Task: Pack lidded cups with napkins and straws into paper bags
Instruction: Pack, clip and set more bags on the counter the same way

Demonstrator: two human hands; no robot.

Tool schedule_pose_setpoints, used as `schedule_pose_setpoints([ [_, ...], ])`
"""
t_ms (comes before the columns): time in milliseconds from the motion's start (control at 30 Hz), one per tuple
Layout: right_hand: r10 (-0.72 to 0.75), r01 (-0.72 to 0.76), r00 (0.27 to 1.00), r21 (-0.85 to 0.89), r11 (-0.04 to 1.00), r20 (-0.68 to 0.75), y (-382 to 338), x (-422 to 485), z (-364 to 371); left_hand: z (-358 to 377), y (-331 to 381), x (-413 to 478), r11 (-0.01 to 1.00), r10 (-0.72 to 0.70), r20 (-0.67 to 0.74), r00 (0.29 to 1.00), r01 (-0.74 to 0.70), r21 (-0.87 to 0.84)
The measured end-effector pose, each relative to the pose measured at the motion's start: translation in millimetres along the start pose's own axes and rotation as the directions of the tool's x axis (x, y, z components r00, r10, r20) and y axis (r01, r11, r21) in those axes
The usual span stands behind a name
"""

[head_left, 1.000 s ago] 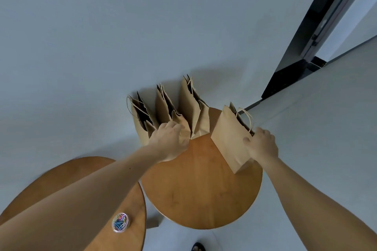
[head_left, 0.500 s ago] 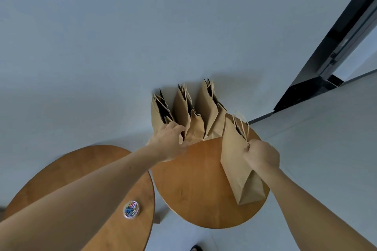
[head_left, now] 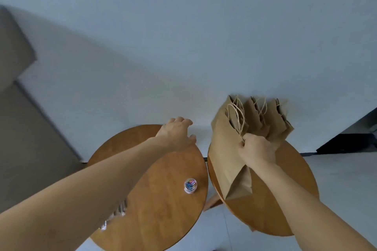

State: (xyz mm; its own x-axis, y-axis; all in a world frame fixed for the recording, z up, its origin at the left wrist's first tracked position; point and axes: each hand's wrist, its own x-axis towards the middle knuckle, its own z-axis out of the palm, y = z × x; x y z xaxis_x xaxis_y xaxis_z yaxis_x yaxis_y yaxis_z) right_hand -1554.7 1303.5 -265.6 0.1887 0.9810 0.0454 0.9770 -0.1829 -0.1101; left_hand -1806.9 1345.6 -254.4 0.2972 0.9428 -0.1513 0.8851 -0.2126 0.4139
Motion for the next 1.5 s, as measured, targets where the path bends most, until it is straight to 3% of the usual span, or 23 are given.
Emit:
schedule_pose_setpoints([
  [233, -0.16, 0.156, 0.986, 0.083, 0.984, 0.039, -133, -3, 36, -22, -102, -56, 0.978, -0.21, -0.006, 0.978, 0.21, -0.014],
  [500, -0.292, 0.266, 0.952, 0.234, 0.935, 0.087, -198, -7, 104, -1, -145, -77, 0.928, -0.368, 0.059, 0.928, 0.37, -0.038],
  [600, -0.351, 0.269, 0.903, 0.308, 0.912, 0.25, -207, -11, 132, 5, -152, -67, 0.918, -0.394, 0.121, 0.911, 0.397, -0.004],
  [733, -0.41, 0.206, 0.749, 0.405, 0.891, 0.52, -199, -10, 158, 18, -158, -51, 0.909, -0.412, 0.227, 0.883, 0.415, 0.036],
  [933, -0.498, 0.137, 0.636, 0.549, 0.824, 0.59, -184, 22, 164, 43, -160, -31, 0.916, -0.384, 0.28, 0.88, 0.401, -0.004],
  [1267, -0.522, -0.024, 0.609, 0.671, 0.741, 0.598, -172, 32, 180, 67, -164, -17, 0.902, -0.377, 0.405, 0.833, 0.43, -0.044],
  [1500, -0.466, -0.252, 0.617, 0.721, 0.646, 0.634, -172, 30, 183, 79, -165, -13, 0.893, -0.375, 0.398, 0.837, 0.442, -0.088],
])
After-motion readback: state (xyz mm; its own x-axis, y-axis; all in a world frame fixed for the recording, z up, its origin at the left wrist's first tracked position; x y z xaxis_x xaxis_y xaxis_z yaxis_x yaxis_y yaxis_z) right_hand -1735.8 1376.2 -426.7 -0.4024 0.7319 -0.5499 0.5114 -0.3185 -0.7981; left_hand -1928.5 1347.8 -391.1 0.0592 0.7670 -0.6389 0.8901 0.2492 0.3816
